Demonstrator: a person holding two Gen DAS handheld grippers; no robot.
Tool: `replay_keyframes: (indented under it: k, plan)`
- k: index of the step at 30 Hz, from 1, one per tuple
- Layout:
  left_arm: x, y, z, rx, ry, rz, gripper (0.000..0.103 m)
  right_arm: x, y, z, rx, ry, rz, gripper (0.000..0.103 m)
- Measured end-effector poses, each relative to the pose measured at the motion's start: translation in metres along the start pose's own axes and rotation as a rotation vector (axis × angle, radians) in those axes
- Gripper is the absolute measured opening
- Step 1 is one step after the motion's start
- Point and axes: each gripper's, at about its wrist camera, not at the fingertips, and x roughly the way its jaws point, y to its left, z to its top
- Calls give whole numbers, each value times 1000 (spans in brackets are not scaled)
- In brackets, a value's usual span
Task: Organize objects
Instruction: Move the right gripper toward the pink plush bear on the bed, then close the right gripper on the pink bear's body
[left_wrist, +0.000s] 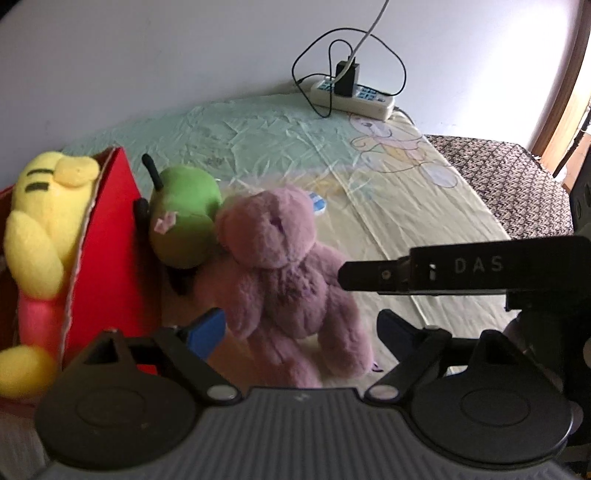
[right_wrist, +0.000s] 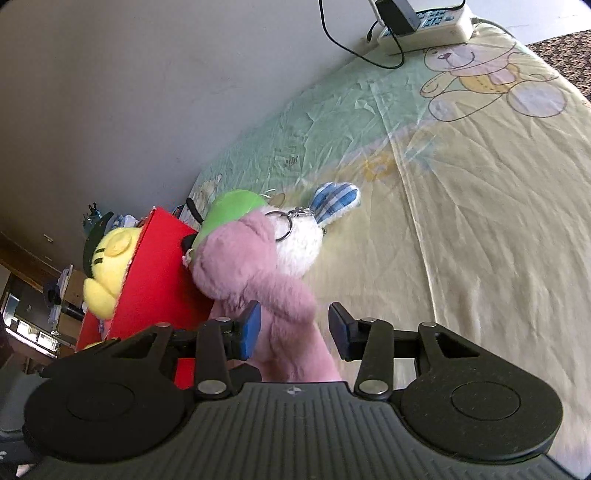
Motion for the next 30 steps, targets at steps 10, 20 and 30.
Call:
replay_keyframes:
  k: [10, 20, 30]
  plan:
    - [25, 11, 6, -14, 38, 19, 90, 29, -2, 5, 0, 30, 51, 49]
    - [34, 21, 11, -18, 53, 23, 88, 41, -2, 6, 34, 78, 189, 42]
    - [20, 15, 5, 22, 36, -8, 84, 22, 1, 0, 19, 105, 191, 32]
